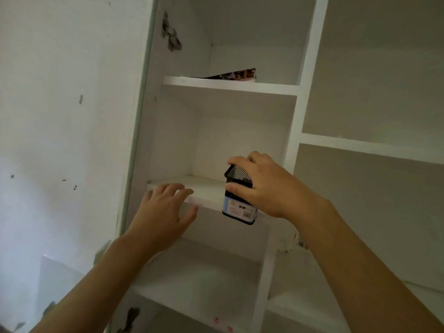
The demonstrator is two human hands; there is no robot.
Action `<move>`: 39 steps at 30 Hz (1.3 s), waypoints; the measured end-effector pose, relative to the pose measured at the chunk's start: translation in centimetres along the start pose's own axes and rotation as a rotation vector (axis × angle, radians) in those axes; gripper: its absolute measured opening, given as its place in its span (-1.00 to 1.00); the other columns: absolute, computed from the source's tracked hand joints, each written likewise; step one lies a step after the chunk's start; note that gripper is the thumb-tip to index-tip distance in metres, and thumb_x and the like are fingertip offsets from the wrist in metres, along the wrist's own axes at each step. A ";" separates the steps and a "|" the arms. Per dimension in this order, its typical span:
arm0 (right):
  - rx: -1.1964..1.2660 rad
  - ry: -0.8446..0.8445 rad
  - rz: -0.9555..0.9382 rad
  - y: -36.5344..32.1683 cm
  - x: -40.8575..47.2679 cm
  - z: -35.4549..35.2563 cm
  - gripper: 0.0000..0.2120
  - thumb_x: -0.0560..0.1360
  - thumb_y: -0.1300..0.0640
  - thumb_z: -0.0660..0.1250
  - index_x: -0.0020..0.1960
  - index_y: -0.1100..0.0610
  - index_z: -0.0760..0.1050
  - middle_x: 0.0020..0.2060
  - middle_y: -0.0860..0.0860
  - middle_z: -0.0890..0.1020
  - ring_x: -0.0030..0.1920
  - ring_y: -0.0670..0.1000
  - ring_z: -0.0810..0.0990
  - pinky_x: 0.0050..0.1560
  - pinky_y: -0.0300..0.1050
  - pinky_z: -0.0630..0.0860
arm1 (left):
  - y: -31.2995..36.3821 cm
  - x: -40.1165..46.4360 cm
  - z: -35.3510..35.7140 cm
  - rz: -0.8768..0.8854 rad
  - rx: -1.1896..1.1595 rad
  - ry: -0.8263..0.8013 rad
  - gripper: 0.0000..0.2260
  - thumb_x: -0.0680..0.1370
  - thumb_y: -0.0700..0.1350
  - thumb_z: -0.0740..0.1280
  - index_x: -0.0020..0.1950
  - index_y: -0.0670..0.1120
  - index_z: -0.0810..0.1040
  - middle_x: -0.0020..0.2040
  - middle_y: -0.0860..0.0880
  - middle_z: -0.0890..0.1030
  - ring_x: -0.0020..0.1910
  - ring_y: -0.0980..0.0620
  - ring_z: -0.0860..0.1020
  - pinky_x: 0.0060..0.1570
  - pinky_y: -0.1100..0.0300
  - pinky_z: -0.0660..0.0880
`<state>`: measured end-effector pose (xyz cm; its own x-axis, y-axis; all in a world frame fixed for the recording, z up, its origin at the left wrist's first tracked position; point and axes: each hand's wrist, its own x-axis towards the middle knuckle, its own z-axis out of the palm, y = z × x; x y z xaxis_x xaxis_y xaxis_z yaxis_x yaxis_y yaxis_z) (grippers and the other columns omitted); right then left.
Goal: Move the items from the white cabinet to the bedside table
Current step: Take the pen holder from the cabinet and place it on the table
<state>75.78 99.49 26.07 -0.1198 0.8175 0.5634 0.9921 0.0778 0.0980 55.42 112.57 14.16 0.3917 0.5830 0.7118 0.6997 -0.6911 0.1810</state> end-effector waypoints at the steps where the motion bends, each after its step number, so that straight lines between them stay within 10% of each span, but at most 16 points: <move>1: 0.019 0.007 -0.029 -0.3 -0.6 0.4 -0.43 0.60 -0.33 0.20 0.55 -0.18 0.25 0.21 -0.05 0.41 0.25 0.00 0.38 0.24 0.02 0.48 | 0.2 -1.3 -0.8 -0.022 0.020 0.005 -0.34 0.56 0.37 -0.08 0.49 0.08 0.44 0.45 0.04 0.47 0.45 -0.01 0.37 0.46 -0.13 0.30; 23: 0.605 -0.337 -0.322 -17.3 -18.5 19.7 -0.30 0.52 -0.34 0.35 0.56 -0.13 0.23 0.29 -0.11 0.41 0.31 -0.04 0.36 0.26 -0.02 0.46 | -0.5 -37.8 -8.4 -0.569 0.302 -0.202 -0.52 0.61 0.26 0.10 0.34 0.05 0.58 0.32 0.03 0.57 0.32 -0.06 0.48 0.25 -0.07 0.42; 39: 0.735 -0.489 -0.543 -43.3 -31.0 17.9 -0.27 0.43 -0.21 0.48 0.52 -0.03 0.36 0.32 -0.05 0.47 0.38 0.05 0.41 0.31 0.08 0.49 | -1.7 -63.3 -24.4 -0.914 0.433 -0.202 -0.47 0.58 0.27 0.11 0.37 -0.01 0.56 0.33 -0.03 0.57 0.34 -0.10 0.47 0.27 -0.15 0.44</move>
<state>37.23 81.03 -10.29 -0.6926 0.6979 0.1822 0.6059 0.6999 -0.3782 14.90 66.42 -14.61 -0.3326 0.8972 0.2904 0.9204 0.2417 0.3073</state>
